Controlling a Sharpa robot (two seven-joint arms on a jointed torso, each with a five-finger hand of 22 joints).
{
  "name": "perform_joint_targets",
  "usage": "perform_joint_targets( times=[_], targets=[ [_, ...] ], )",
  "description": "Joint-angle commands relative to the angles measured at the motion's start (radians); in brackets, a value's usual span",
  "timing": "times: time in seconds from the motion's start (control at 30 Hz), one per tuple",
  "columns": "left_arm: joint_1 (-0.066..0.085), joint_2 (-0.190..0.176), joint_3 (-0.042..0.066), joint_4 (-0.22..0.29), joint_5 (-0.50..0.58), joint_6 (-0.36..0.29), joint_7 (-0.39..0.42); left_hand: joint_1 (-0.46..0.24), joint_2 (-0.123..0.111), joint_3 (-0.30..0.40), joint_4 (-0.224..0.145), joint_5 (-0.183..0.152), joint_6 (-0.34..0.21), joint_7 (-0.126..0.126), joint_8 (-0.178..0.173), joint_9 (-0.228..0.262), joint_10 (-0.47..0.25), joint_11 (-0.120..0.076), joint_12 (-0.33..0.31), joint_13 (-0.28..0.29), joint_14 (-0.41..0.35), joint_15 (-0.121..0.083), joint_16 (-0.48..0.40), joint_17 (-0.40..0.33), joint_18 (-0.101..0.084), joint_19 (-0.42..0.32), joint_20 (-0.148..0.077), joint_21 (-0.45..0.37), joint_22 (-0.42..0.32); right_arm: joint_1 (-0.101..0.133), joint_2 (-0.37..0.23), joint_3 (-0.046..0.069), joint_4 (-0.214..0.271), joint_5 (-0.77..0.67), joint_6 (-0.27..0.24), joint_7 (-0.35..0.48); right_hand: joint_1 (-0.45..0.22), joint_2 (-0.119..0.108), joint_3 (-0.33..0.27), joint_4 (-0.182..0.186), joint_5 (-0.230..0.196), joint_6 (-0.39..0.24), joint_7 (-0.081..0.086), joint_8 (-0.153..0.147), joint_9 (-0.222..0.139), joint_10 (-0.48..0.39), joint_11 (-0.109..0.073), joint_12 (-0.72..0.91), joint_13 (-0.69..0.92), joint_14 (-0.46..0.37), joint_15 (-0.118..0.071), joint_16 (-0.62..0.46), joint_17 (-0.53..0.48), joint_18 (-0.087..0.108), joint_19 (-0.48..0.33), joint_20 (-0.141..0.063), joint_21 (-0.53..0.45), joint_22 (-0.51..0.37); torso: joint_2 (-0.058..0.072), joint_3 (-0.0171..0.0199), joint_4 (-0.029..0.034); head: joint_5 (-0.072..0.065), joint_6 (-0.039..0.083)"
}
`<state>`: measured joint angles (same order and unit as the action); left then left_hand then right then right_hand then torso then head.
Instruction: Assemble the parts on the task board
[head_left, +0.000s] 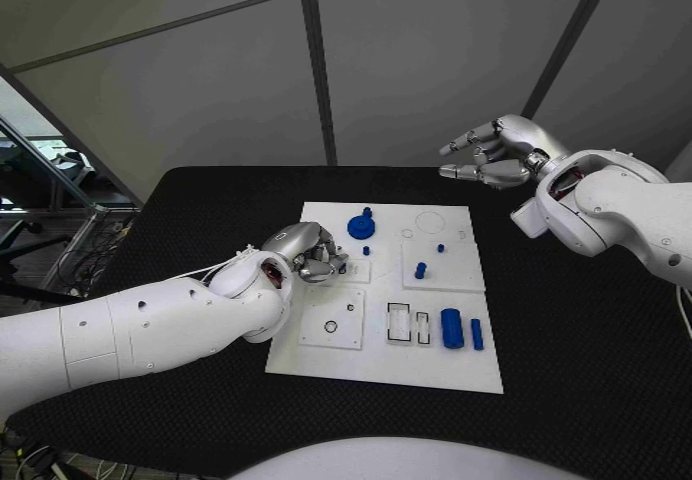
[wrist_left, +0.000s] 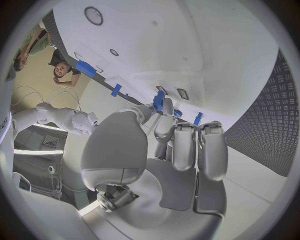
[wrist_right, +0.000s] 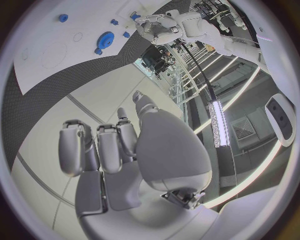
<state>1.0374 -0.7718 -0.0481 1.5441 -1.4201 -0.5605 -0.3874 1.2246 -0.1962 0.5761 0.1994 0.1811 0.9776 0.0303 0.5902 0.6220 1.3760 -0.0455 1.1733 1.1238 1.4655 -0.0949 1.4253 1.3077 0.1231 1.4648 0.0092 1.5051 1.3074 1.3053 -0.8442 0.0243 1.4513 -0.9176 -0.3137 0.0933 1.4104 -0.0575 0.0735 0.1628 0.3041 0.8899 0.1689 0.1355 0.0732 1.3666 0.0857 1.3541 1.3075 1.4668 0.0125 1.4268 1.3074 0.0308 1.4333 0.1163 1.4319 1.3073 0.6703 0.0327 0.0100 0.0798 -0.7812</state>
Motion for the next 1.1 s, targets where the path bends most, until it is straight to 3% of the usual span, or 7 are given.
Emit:
perform_joint_targets(
  times=[0.03, 0.83, 1.1],
  targets=[
    [0.001, 0.003, 0.001, -0.001, -0.013, 0.029, -0.026, -0.002, -0.009, 0.172, -0.166, 0.001, 0.002, -0.002, 0.002, 0.001, 0.006, 0.000, 0.003, -0.001, 0.059, -0.007, -0.003, 0.080, -0.104, 0.072, 0.000, 0.004, 0.196, 0.002, 0.001, 0.001, 0.002, -0.002, -0.008, 0.011, -0.002, 0.005, -0.002, 0.002, 0.006, 0.005, 0.003, 0.004, -0.001, 0.000, -0.002, -0.001, 0.011, 0.049, -0.006, -0.002, 0.031, 0.018, -0.002, 0.000, -0.004, 0.092, 0.000, -0.0003, 0.0001, 0.000, 0.000],
    [0.001, 0.012, 0.001, -0.007, -0.013, 0.080, -0.032, -0.009, -0.011, 0.174, -0.160, -0.001, 0.003, -0.002, 0.002, 0.001, 0.008, 0.000, 0.003, -0.001, 0.059, -0.006, -0.003, 0.080, -0.103, 0.071, 0.000, 0.001, 0.193, 0.002, 0.003, 0.001, 0.001, -0.002, -0.006, 0.011, -0.004, 0.006, -0.002, 0.003, 0.006, 0.005, 0.003, 0.004, -0.001, 0.000, -0.002, -0.001, 0.010, 0.049, -0.006, -0.002, 0.031, 0.018, -0.002, 0.000, -0.004, 0.092, 0.000, -0.0006, 0.0020, -0.005, -0.004],
    [0.001, 0.010, 0.001, -0.005, -0.013, 0.105, -0.038, -0.022, -0.020, 0.169, -0.152, -0.004, 0.006, -0.006, 0.003, 0.001, 0.009, -0.001, 0.001, -0.003, 0.059, -0.007, -0.003, 0.080, -0.103, 0.071, -0.001, 0.001, 0.193, 0.002, 0.004, 0.001, 0.001, -0.002, -0.006, 0.012, -0.004, 0.006, -0.002, 0.003, 0.006, 0.005, 0.003, 0.004, -0.001, 0.000, -0.002, -0.001, 0.010, 0.049, -0.006, -0.002, 0.031, 0.018, -0.002, 0.000, -0.004, 0.092, -0.001, -0.0001, -0.0001, -0.005, -0.006]
  ],
)
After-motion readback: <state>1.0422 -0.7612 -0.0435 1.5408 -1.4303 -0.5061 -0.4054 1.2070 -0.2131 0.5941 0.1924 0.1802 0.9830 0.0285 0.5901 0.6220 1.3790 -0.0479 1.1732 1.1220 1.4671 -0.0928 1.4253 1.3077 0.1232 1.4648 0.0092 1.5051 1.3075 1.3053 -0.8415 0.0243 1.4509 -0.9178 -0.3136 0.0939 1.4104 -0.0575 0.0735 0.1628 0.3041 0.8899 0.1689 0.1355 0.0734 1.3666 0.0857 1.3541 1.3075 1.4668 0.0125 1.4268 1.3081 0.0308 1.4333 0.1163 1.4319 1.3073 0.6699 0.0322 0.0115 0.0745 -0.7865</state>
